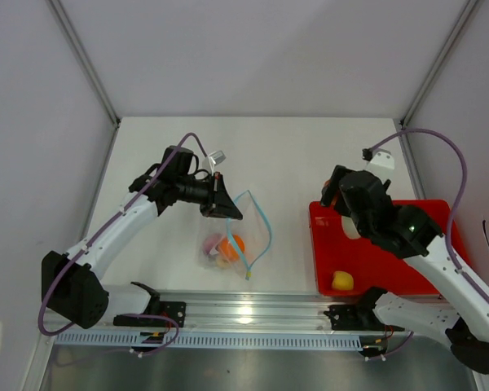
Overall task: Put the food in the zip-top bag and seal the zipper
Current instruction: Place the fake vegetable in the bin.
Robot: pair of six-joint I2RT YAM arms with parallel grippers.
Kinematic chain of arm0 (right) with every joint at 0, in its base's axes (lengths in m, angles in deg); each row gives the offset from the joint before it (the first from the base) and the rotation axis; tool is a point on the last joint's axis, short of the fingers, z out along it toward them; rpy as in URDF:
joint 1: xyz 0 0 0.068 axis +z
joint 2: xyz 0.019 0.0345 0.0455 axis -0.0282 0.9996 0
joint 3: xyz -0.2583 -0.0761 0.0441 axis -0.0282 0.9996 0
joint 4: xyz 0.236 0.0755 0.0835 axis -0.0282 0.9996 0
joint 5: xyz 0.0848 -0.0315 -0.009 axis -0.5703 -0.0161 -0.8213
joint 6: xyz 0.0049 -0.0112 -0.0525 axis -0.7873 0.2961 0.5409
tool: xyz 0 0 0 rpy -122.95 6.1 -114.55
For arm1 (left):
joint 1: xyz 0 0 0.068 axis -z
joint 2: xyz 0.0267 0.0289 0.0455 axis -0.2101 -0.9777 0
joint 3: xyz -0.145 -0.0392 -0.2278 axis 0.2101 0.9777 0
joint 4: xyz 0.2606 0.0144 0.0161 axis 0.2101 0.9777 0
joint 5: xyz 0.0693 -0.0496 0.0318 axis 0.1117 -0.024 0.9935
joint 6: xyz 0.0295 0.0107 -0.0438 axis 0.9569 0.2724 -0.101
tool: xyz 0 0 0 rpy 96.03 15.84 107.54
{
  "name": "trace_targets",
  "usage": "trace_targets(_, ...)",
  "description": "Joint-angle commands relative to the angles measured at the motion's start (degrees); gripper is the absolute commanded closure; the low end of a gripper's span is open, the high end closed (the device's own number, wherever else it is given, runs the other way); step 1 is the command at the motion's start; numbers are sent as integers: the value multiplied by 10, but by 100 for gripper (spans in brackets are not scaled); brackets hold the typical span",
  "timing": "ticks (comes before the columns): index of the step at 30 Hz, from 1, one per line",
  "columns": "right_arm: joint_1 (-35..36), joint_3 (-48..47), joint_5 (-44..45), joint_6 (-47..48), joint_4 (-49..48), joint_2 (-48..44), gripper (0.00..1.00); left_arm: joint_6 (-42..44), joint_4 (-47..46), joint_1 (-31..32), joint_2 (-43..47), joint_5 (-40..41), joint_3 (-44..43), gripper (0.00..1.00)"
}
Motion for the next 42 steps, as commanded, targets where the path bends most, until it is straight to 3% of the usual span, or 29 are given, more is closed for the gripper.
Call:
trace_targets(1, -45, -18, 50, -23, 62, -16, 100, -1, -15, 0, 8, -8, -6, 99)
trace_targets(5, -136, 40, -18, -20, 72, -18, 100, -2, -21, 0, 10, -7, 2, 99)
trace_targets(9, -209, 137, -143, -27, 25, -15, 100, -5, -26, 0, 11, -11, 8, 100)
trace_targets(12, -245, 192, -170, -38, -19, -10, 100, -3, -21, 0, 14, -11, 7, 99)
trace_targets(19, -312, 265, -287, -19, -110, 23, 100, 3, -16, 0, 15, -10, 9, 99)
trace_targets(23, -318, 276, -296, -3, -120, 58, 100, -1, -27, 0, 15, -12, 17, 99)
trace_targets(26, -318, 278, -320, 11, -131, 76, 95, -1, -30, 0, 14, -13, 23, 99)
trace_targets(28, -318, 285, -331, 18, -143, 83, 82, 0, -31, 0, 13, -15, 25, 99)
trace_targets(29, -318, 285, -331, 20, -144, 88, 71, 1, -33, 0, 14, -16, 26, 99)
trace_targets(31, -318, 284, -331, 27, -146, 95, 64, 1, -33, -1, 14, -17, 26, 99)
trace_targets(32, -316, 284, -331, 29, -147, 100, 54, 2, -33, -1, 14, -17, 27, 99)
trace_targets(35, -316, 282, -325, 37, -148, 105, 39, 3, -34, -3, 14, -18, 30, 100)
trace_targets(37, -316, 278, -321, 41, -146, 113, 18, 3, -35, -5, 15, -19, 32, 100)
trace_targets(39, -313, 276, -321, 43, -146, 120, 16, 4, -37, -5, 15, -20, 35, 99)
trace_targets(40, -311, 276, -323, 43, -148, 120, 4, 4, -36, -6, 15, -20, 34, 99)
trace_targets(42, -300, 274, -319, 47, -149, 119, 1, 6, -36, -8, 15, -20, 34, 99)
